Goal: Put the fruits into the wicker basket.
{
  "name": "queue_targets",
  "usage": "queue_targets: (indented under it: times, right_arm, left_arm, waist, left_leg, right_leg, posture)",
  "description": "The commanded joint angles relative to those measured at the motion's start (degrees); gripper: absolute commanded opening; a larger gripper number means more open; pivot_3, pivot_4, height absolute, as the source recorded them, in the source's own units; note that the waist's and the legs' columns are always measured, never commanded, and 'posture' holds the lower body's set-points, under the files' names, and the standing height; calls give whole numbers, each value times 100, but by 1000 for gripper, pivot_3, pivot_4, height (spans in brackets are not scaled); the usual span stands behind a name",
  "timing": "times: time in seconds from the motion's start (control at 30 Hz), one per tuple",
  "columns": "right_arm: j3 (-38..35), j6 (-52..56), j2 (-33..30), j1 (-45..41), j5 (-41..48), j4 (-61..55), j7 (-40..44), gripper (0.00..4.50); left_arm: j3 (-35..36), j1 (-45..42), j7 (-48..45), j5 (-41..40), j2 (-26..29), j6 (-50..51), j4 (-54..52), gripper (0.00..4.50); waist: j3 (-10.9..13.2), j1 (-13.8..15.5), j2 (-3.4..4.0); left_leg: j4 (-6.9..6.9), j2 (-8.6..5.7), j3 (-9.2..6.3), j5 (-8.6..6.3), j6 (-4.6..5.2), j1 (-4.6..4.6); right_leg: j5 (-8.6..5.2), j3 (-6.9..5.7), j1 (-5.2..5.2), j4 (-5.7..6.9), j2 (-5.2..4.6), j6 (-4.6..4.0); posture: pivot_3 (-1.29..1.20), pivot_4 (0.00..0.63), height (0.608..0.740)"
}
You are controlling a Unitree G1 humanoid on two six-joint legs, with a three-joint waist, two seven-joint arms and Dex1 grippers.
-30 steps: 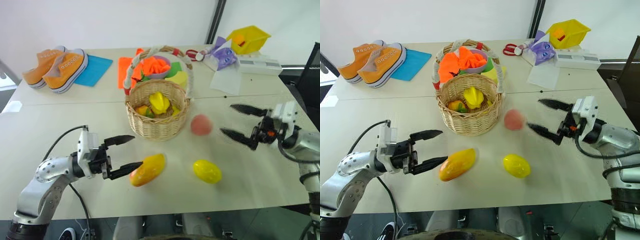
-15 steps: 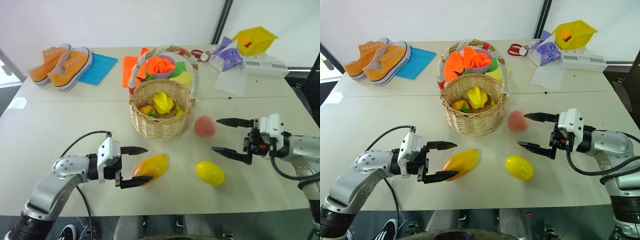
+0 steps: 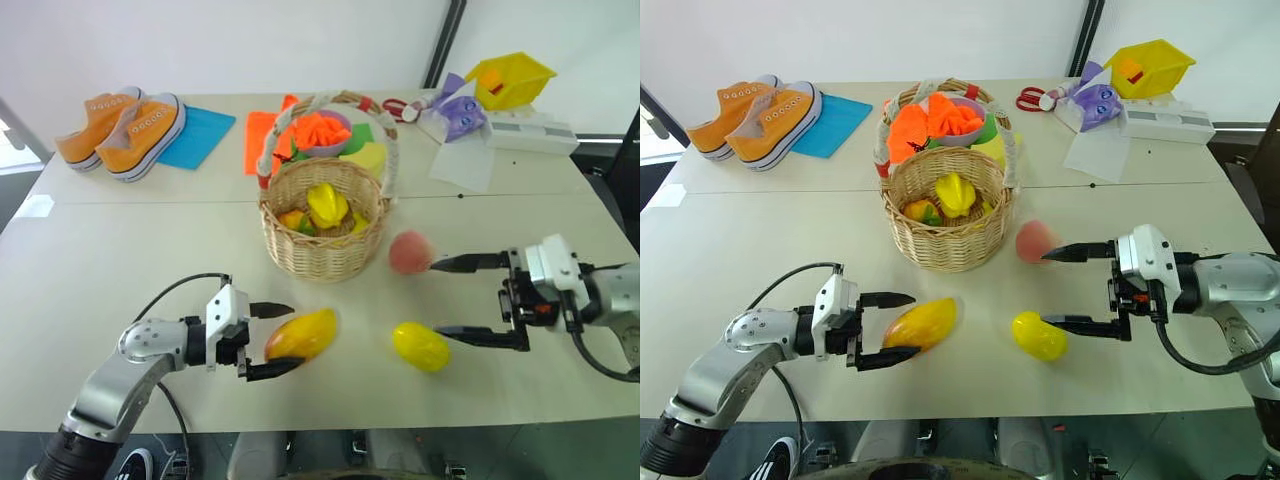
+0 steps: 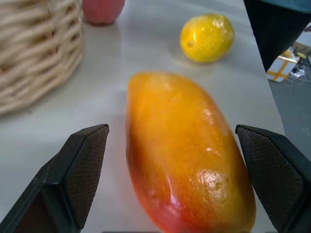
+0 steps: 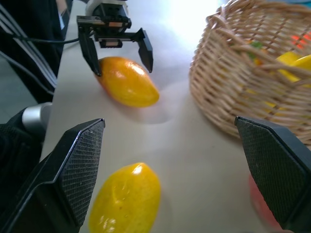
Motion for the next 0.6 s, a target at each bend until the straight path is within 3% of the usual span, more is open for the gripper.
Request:
queue_targets:
  times: [0.03,0.2,0.3,0.37,0.47,0.6]
  right_arm:
    - [-116,-26,-196,-55,-4,-149,171,4464]
    - [-85,-56,-197,-78,-70,-122,192,4464]
    - [-60,-67,-149,-43,-106,-120,169,4500]
    - [-56,-83,-121,-45,-136,-119,143,4500]
    - [-54,-90,-61,-72,-140,-82,103,4500]
    - [-53,-150,46,-90,-152,23,61,4500]
  left_arm:
    - [-69,-38,8,78,-59,-143,-24,4500]
    - [-155,-99,47,183,-115,-133,73,4500]
    - [-260,-102,24,258,-83,-65,94,3603]
    - [-234,-88,36,278,-95,-134,52,2756]
    - [12,-96,104,5,-163,-70,-58,2674]
    - [758,-225,46,-1086,-82,427,-463,2674]
  waist:
    - [0,-1,0]
    - [0,-6,0]
    - [0,-3,0]
    - [0,-2,0]
    - [0,-2,0]
    - [1,-7,-2]
  left_leg:
    - [0,0,0,0,0,0]
    - [0,1,0,0,0,0]
    - [0,1,0,0,0,0]
    - [0,1,0,0,0,0]
    - [0,1,0,0,0,0]
    - [0,1,0,0,0,0]
  right_leg:
    - [0,0,0,0,0,0]
    - [0,0,-2,0,0,-1]
    - [0,-1,-2,0,0,-1]
    - [0,0,-1,-1,0,0]
    - [0,0,-1,-1,0,0]
    - [0,-1,-2,0,0,0]
  posture:
    - [0,150,740]
    - [0,150,740]
    - [0,150,740]
    - [0,150,740]
    - [0,150,740]
    - [0,150,740]
